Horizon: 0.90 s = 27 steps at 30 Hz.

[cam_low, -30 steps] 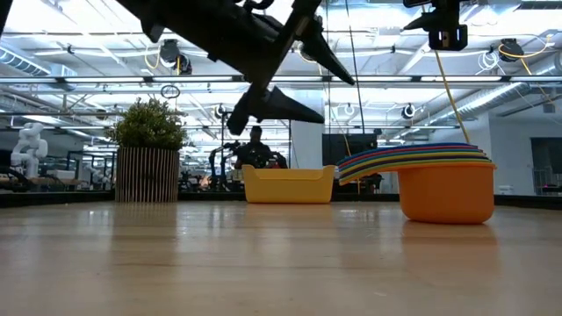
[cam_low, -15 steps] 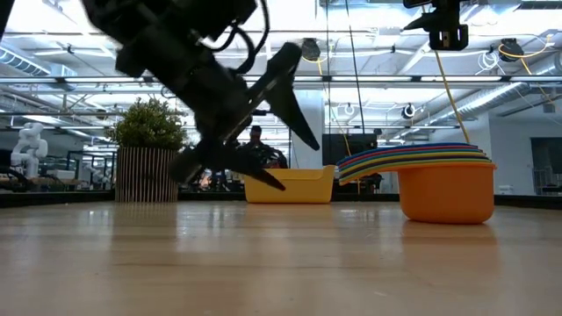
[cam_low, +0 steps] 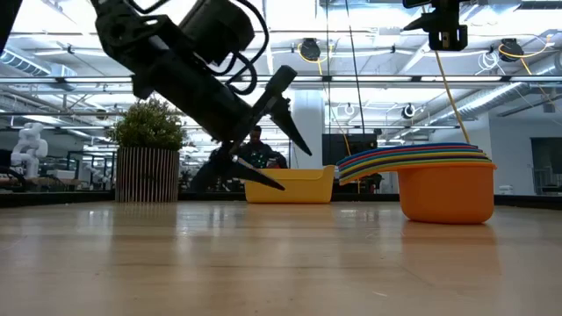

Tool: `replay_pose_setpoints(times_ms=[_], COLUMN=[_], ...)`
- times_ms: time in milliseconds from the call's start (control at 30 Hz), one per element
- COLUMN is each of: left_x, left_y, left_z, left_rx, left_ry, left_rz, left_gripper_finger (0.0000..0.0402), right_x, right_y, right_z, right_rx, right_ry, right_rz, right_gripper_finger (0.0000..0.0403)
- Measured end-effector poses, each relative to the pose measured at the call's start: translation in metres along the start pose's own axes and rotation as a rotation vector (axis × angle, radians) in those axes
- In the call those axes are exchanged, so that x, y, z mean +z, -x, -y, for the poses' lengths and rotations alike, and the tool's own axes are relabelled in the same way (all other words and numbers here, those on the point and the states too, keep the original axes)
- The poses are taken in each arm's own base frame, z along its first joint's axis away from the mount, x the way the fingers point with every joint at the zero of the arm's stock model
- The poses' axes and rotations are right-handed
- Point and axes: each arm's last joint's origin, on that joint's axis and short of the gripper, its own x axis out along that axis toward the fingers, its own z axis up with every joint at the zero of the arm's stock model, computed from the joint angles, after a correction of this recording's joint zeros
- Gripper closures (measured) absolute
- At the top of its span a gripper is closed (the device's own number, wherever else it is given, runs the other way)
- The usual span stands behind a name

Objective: Nest measuring cups in basket
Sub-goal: Adjust the stacked measuring cups

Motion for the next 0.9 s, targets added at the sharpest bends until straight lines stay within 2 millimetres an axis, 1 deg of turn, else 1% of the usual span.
replay_pose_setpoints(times_ms=[100, 200, 300, 433, 567, 633, 733, 900], left_x=[0.008, 0.015, 0.02, 0.019, 0.017, 0.017, 0.017, 0.019], left_y=[-0.002, -0.004, -0.005, -0.005, -0.006, -0.006, -0.006, -0.006], left_z=[-0.001, -0.001, 0.002, 0.008, 0.021, 0.025, 0.04, 0.052], left_rx=[0.003, -0.004, -0.045, -0.068, -0.073, -0.05, -0.039, 0.037], left_ry=[-0.042, -0.071, -0.089, -0.105, -0.115, -0.126, -0.135, -0.146], left_rz=[-0.041, -0.077, -0.11, -0.125, -0.126, -0.115, -0.097, -0.09], left_gripper_finger=[0.0138, 0.0159, 0.0197, 0.0256, 0.0299, 0.031, 0.0319, 0.032], right_x=[0.0, 0.0, 0.0, 0.001, 0.003, 0.004, 0.006, 0.009], right_y=[0.0, 0.0, -0.001, -0.004, -0.008, -0.01, -0.012, -0.013], right_z=[0.0, 0.0, 0.0, 0.001, 0.002, 0.002, 0.001, 0.0], right_rx=[-0.001, -0.002, -0.004, -0.013, -0.022, -0.019, -0.013, 0.007], right_ry=[0.0, 0.0, 0.005, 0.013, 0.012, 0.016, 0.019, 0.023], right_rz=[0.0, 0.0, -0.001, -0.008, -0.017, -0.014, -0.007, 0.013], right_gripper_finger=[0.0218, 0.0218, 0.0218, 0.0218, 0.0218, 0.0218, 0.0218, 0.0218])
